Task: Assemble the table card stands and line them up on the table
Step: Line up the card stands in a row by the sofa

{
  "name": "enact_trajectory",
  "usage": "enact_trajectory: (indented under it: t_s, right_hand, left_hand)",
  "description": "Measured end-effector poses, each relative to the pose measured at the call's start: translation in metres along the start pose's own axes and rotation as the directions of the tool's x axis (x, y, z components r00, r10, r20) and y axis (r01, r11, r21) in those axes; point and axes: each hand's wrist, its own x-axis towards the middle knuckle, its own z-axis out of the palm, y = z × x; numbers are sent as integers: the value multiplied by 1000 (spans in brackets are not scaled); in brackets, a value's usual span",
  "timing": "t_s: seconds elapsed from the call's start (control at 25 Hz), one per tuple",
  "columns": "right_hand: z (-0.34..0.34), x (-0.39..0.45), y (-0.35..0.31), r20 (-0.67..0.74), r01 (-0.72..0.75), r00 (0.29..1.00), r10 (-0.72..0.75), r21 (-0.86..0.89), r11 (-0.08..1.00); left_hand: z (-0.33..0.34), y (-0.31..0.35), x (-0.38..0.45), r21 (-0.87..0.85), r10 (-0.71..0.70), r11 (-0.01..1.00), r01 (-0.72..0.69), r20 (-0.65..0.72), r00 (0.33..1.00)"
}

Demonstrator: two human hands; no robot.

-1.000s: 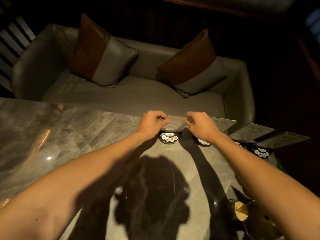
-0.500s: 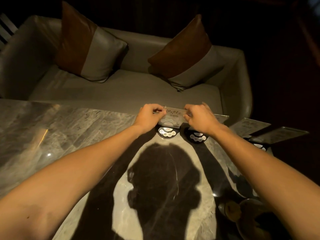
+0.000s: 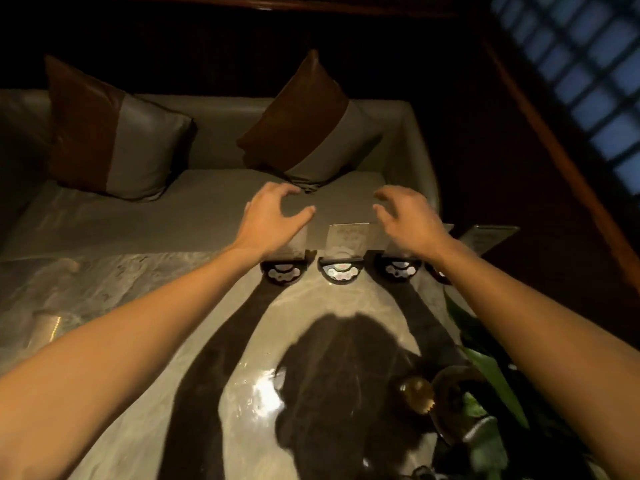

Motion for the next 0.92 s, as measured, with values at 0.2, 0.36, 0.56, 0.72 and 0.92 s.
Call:
enact_trajectory:
  t_s: [0.2,0.36,0.56,0.72,0.92]
  right_hand:
    - [-48,-29,82,-30,-170,985,170,-11,985]
    - [-72,-45,137,109,-274,954,280,-66,959]
    - [-76,-52,191,238,-215,932,274,-246,945]
    - [-71,-55,216,267,-204,929,258,-212,956]
    - [-71,-51,233,250,-164,946,205,-174,971]
  left_hand:
    - [50,83,17,-70,163,986,-155,140,977]
    - [110,129,31,-31,188,982,-187,287,939]
    - [172,155,52,150,126,968,-202,407,905]
    - [197,155,60,260,86,939,-225,456,886]
    - [208,155,67,285,140,918,-277,421,896]
